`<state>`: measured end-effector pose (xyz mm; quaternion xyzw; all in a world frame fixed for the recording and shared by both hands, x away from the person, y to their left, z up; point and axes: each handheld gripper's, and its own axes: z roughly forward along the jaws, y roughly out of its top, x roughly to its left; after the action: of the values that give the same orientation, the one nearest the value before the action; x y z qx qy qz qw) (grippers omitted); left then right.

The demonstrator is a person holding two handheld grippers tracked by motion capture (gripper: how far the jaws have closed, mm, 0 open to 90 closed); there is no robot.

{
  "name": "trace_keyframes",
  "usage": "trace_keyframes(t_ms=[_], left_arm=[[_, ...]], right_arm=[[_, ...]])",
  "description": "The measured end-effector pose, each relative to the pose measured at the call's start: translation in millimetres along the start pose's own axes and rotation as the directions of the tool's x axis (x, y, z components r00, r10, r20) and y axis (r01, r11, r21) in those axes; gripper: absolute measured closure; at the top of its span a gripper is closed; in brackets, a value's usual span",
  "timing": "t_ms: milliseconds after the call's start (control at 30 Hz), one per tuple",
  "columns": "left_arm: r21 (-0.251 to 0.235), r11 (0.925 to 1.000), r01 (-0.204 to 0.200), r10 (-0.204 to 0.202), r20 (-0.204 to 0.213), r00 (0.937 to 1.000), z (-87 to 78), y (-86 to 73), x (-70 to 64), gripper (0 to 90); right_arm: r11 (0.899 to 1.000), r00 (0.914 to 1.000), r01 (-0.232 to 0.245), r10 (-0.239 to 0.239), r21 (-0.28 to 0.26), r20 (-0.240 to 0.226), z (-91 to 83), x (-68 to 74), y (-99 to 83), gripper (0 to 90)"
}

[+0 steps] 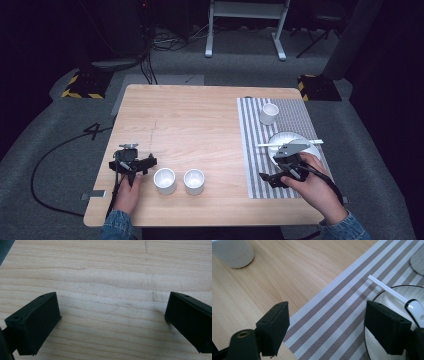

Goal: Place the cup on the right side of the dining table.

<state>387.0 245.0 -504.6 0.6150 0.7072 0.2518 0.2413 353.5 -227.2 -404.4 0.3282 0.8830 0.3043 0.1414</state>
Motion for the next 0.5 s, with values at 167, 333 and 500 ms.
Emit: trace_keyframes(t_ms=[167, 333, 500], left_arm=[[0.0, 1.0, 0.0, 0.0, 0.0, 1.0, 0.0, 0.0, 0.0, 0.1], [0.0, 1.0, 0.0, 0.0, 0.0, 1.0, 0.0, 0.0, 0.0, 0.1], [0.0, 1.0, 0.0, 0.0, 0.0, 1.0, 0.0, 0.0, 0.0, 0.1]], right_arm=[[0.999, 0.9999, 0.003, -0.004, -0.052, -0.016, 6.9, 4.2, -10.3, 20.1], [0.996, 0.9998, 0.004, -0.006, -0.089, -0.018, 18.1, 9.8, -23.0, 20.1], [0.996, 1.0, -0.003, 0.003, -0.085, 0.002, 28.9, 11.5, -34.0, 20.1]])
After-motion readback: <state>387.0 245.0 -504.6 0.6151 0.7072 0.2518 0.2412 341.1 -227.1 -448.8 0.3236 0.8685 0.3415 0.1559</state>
